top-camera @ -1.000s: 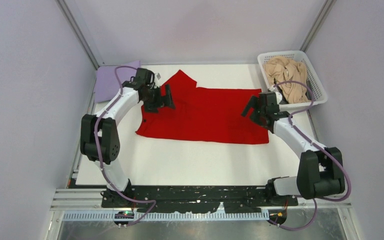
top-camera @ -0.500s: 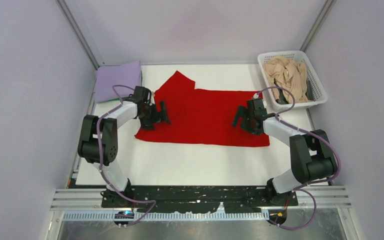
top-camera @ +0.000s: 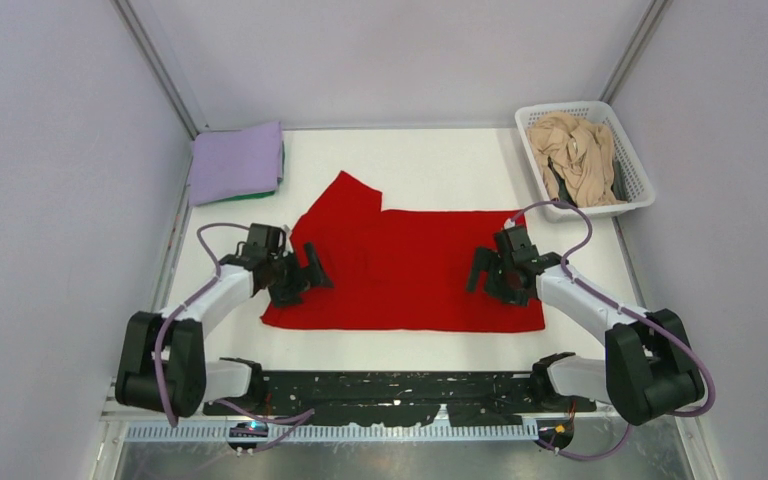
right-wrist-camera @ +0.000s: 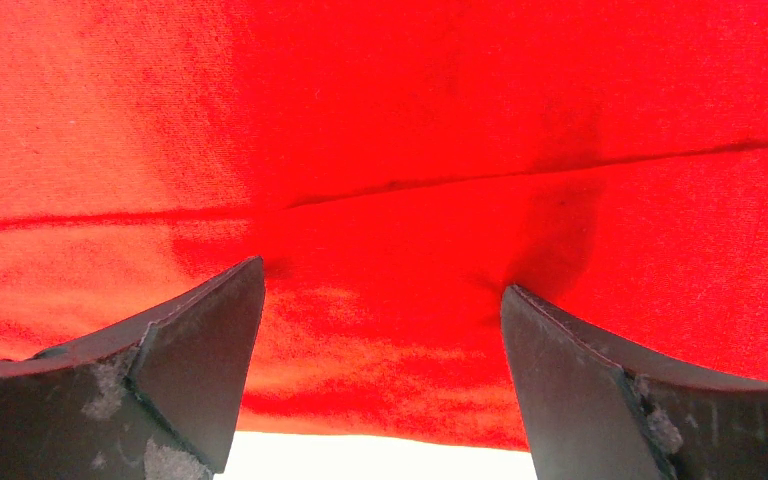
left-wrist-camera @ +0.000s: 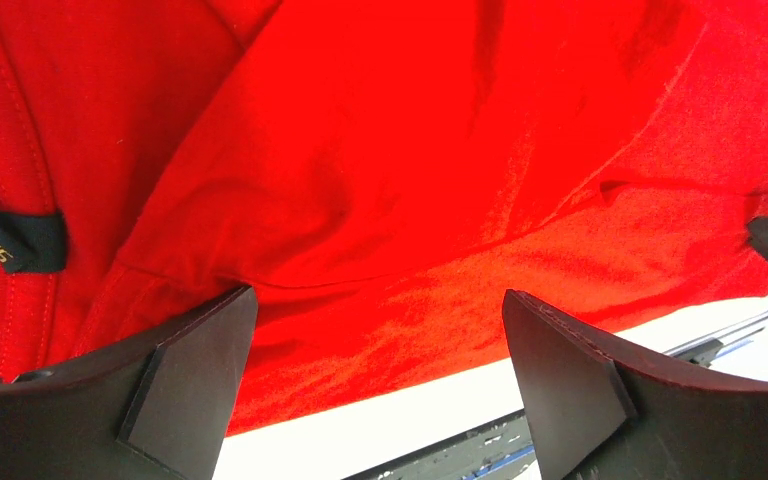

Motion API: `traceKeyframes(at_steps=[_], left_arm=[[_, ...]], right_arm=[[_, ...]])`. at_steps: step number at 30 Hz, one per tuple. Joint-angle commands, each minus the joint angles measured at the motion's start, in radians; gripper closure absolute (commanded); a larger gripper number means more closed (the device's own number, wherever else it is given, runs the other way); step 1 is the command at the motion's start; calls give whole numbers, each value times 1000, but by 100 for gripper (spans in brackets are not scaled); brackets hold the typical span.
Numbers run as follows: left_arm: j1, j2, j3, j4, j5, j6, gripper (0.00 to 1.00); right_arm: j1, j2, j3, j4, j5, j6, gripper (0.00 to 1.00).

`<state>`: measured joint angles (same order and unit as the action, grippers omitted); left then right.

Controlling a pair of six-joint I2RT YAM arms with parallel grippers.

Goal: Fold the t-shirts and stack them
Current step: Fold the flattened tshirt in 1/3 of the way, then grab the side of the flattened tshirt furthest away from the robot with both arms

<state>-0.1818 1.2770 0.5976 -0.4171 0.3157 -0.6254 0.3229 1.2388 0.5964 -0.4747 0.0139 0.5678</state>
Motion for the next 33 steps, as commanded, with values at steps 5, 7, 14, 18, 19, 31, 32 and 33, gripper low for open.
traceKeyframes(at_steps=[5,7,14,18,19,31,32,33], left_arm=[[-19,-193,-218,-256,-13,-93,0],[-31,-245,-243,-269,8,-116,0],[-59,-407,-256,-444,-47,-158,0],[-59,-467,-254,-431,-76,-174,0],[-59,-470,-246,-427,-77,-174,0],[-60,-428,-107,-392,-143,-145,0],[-59,-426,-91,-387,-142,-138,0],[-59,-426,-72,-380,-143,-132,0]], right_arm=[[24,-77,-60,-256,-19,39,5],[24,-79,-65,-252,0,28,5],[25,-78,-50,-236,20,18,5],[24,-92,-58,-232,7,28,5],[25,-93,-55,-234,16,25,5],[25,-189,-109,-280,8,81,5],[25,-194,-107,-276,13,80,5],[25,-200,-98,-273,16,80,5]])
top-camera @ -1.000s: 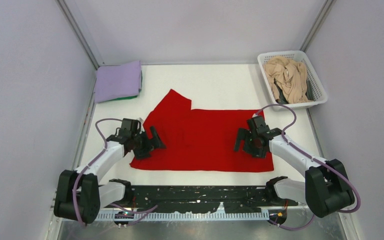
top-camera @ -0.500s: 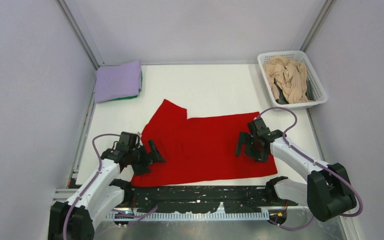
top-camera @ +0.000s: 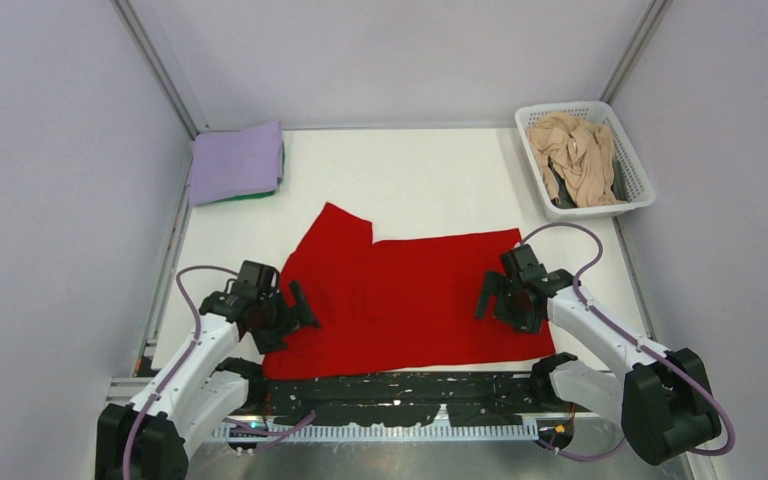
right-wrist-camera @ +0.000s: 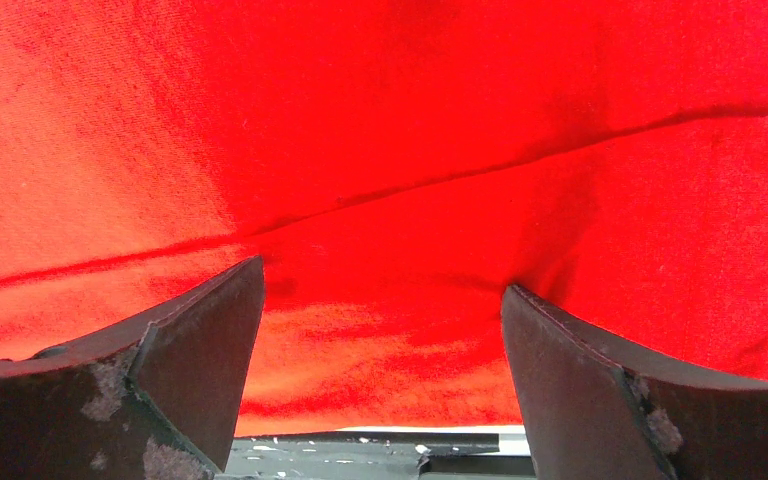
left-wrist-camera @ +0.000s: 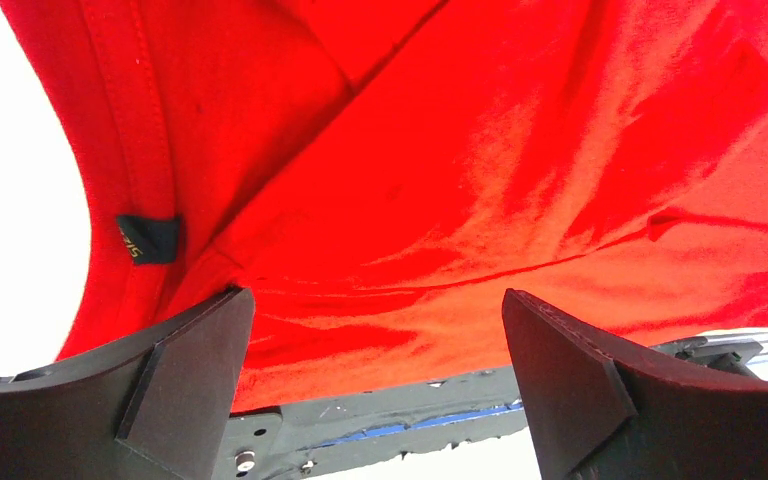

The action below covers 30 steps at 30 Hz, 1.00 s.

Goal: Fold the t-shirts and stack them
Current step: Grab the side of the flattened tshirt furthest away from the robot with both arms

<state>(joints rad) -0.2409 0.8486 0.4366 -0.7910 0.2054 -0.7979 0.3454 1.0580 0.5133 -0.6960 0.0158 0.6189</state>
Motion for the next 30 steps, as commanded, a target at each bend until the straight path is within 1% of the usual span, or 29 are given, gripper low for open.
traceKeyframes(at_steps=[1,5,9,14,15,19,21,25,27,29,30], left_arm=[[0,6,110,4,-35,45,0],[0,53,237,59,-25,87,0],[0,180,406,90,-80,130,0],[0,465,660,111,-167,178,1],[0,532,748,106,-178,197,0],[1,804,1023,57,-196,248,0],[4,936,1153,24,-256,265,0],[22,1207,1432,-52,-244,309,0],[28,1343,1569,-108,-215,319,0],[32,1433,1686,-151,-158,326,0],[32,1466,1713,-164,-138,334,0]], right_arm=[[3,-22,-8,-48,15,28,5],[3,-53,45,-51,20,14,5],[3,-103,83,-45,38,5,5],[0,-115,135,46,117,-15,5],[-6,-94,154,74,124,-13,5],[-40,-3,208,148,105,-25,5],[-57,43,222,179,87,-33,5],[-89,116,231,234,56,-44,5],[-105,148,232,253,43,-41,5],[-119,178,234,265,26,-39,5],[-127,192,234,272,23,-39,5]])
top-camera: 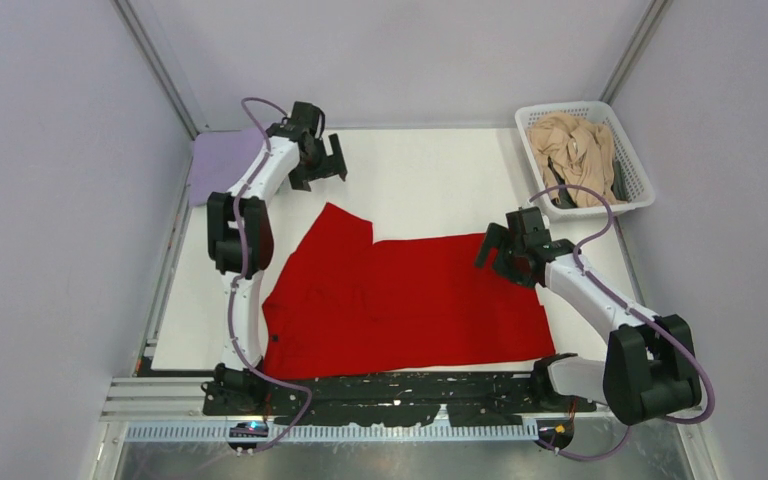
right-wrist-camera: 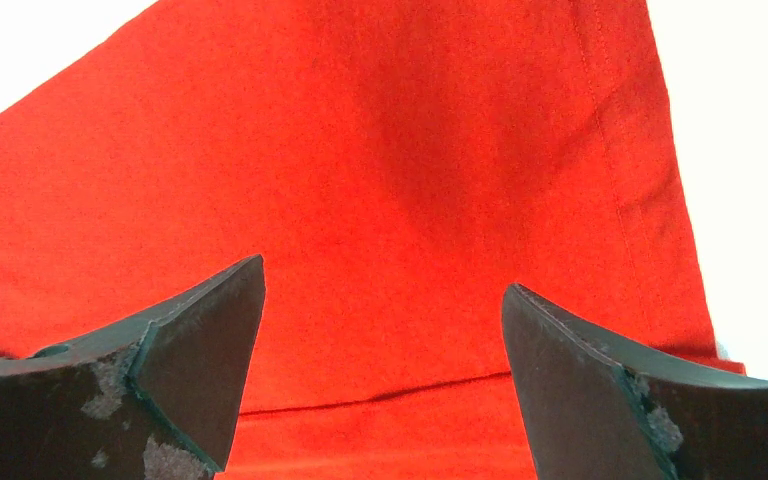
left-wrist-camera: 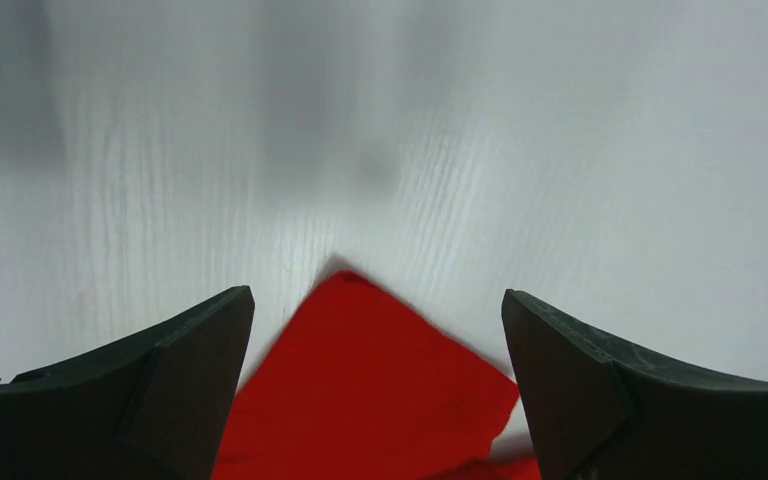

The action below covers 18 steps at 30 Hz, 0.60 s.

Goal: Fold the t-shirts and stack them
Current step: Grab the side of the flattened tshirt furthest away from the robot with both arms

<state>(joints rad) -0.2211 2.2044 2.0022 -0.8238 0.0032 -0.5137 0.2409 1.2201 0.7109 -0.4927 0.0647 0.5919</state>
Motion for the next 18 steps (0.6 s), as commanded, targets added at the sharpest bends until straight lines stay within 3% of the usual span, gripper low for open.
traceKeyframes(at_steps=[1,12,18], left_arm=[[12,133,161,-141,94,55,0],[10,134,18,-82,237,39,0],[-8,120,-20,-87,205,34,17]], right_arm=[[-24,37,36,72,-27,-11,5],[-46,104,42,97,-36,1,5],[-49,103,33,106,-38,-6,5]])
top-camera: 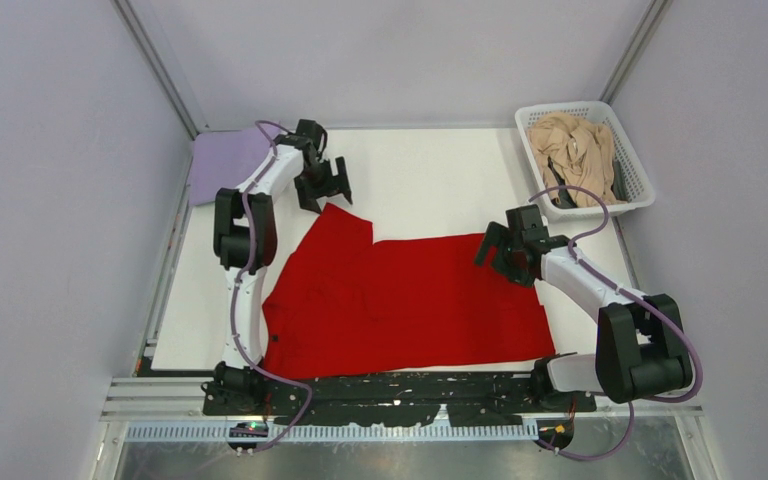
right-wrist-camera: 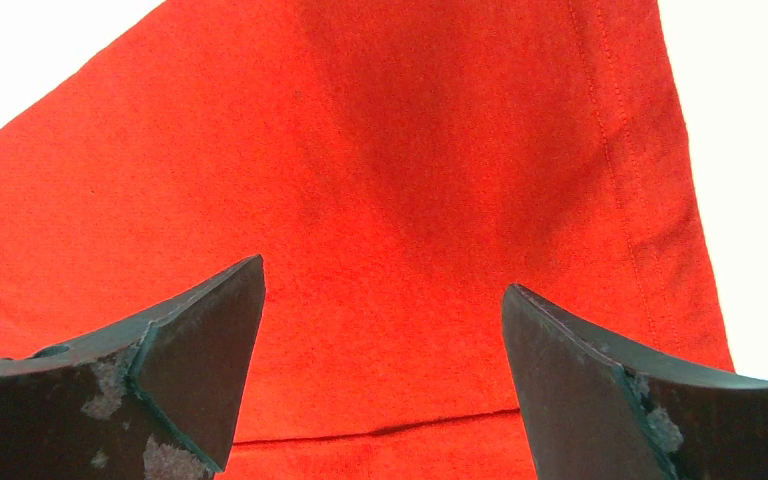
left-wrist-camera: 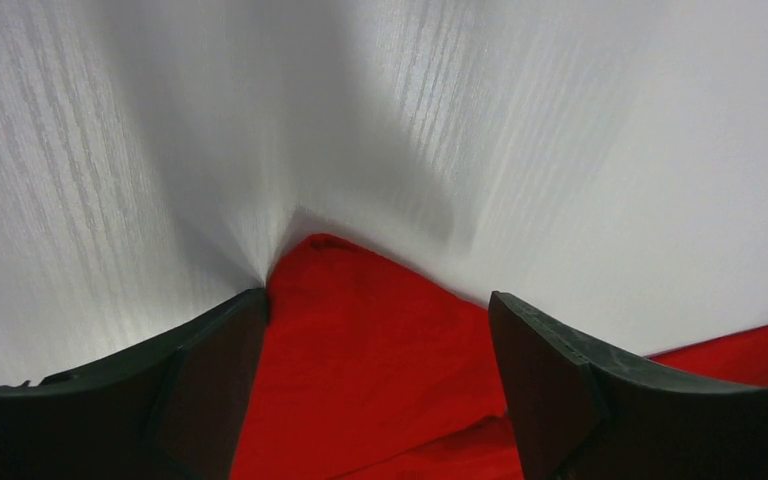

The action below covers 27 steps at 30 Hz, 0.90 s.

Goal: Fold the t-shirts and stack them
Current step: Grab the side of the flattened tshirt furthest away from the robot with both arms

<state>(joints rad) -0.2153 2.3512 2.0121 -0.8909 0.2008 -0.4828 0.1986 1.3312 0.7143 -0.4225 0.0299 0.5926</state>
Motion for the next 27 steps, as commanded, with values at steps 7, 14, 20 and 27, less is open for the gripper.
traceKeyframes(at_steps=[7,14,20,27], left_arm=[[-43,-2,48,-110,-100,-14,47],[-42,17,85,-147,-110,-36,60],[-44,24,99,-155,-109,-26,68],[-45,45,143,-185,-106,-12,80]], right_arm=[[-12,-22,6,38,-5,-13,5],[-20,-40,-10,36,-7,-19,4],[-32,-52,-13,36,-6,-31,4],[-54,-75,-22,35,-4,-39,4]])
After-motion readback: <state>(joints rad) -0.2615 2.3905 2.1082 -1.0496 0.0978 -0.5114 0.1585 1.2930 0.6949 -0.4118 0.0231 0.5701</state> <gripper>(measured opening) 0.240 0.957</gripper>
